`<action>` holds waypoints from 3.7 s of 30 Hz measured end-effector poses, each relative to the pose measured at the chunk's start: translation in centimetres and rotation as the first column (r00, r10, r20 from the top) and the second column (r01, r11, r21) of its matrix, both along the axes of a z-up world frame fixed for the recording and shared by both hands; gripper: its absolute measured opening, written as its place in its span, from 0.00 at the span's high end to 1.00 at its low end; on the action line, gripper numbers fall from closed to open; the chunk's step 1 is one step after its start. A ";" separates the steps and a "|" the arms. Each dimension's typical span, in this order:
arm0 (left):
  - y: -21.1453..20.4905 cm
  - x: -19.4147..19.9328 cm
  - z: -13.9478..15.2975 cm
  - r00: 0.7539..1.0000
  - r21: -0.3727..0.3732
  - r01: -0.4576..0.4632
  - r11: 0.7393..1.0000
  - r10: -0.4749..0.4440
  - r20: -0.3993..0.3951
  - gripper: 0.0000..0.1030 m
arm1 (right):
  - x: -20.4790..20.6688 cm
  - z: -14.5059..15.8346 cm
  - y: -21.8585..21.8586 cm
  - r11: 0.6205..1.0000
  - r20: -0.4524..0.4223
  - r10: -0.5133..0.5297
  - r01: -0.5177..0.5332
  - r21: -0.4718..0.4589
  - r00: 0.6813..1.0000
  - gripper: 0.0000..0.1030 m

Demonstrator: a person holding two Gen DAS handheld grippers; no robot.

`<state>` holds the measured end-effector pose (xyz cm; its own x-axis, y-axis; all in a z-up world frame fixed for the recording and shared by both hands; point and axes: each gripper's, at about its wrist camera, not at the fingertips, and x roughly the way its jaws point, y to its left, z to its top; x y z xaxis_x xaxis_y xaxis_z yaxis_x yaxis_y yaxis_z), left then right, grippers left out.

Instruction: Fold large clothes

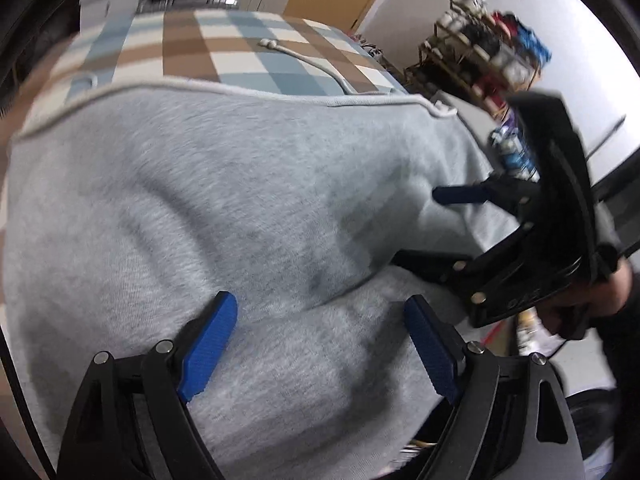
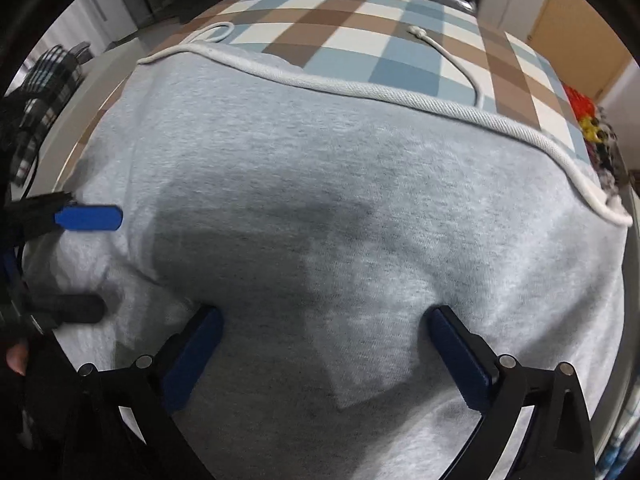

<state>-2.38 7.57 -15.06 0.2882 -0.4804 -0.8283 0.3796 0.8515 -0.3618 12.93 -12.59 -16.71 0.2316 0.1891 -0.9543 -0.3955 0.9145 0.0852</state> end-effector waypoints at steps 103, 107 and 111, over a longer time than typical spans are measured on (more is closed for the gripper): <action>7.6 -2.6 0.5 0.949 0.079 -0.315 0.946 0.311 0.055 0.11 | 11.2 -0.2 -6.3 0.935 -0.061 -0.353 0.351 -0.042 0.933 0.00; 6.9 -2.6 0.2 0.951 0.081 -0.309 0.947 0.308 0.030 0.11 | 12.8 -0.7 -6.6 0.913 -0.067 -0.406 0.402 -0.068 0.911 0.00; 5.9 -2.8 0.4 0.959 0.096 -0.282 0.954 0.280 0.041 0.11 | 13.8 -0.4 -6.8 0.900 -0.036 -0.432 0.429 -0.082 0.901 0.00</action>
